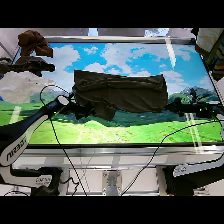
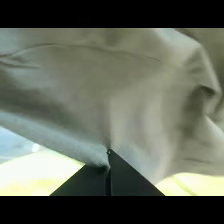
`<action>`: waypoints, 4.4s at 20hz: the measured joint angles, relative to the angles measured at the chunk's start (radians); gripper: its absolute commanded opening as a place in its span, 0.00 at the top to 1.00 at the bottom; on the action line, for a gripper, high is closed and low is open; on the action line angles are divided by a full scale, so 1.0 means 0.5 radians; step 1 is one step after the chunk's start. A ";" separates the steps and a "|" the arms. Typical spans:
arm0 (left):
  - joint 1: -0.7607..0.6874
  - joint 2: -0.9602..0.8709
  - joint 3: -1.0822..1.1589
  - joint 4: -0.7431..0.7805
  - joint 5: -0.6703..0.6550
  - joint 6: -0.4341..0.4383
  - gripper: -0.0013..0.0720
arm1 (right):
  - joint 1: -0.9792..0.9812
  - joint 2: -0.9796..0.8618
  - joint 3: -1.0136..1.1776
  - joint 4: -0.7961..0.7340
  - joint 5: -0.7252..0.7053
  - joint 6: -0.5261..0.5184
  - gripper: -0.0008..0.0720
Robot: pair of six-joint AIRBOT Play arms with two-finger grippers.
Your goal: Fold the shirts.
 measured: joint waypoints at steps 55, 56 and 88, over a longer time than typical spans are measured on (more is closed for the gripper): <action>-0.307 -0.184 1.151 0.635 0.225 -0.260 0.98 | 0.072 -0.153 0.895 -1.066 -0.159 0.450 0.34; -0.356 -0.221 1.163 0.620 0.230 -0.261 0.98 | 0.056 -0.214 0.898 -1.022 -0.061 0.435 0.33; -0.700 -1.157 1.789 0.635 -0.240 -0.410 0.97 | 0.133 -0.606 0.909 -0.237 0.475 0.268 0.95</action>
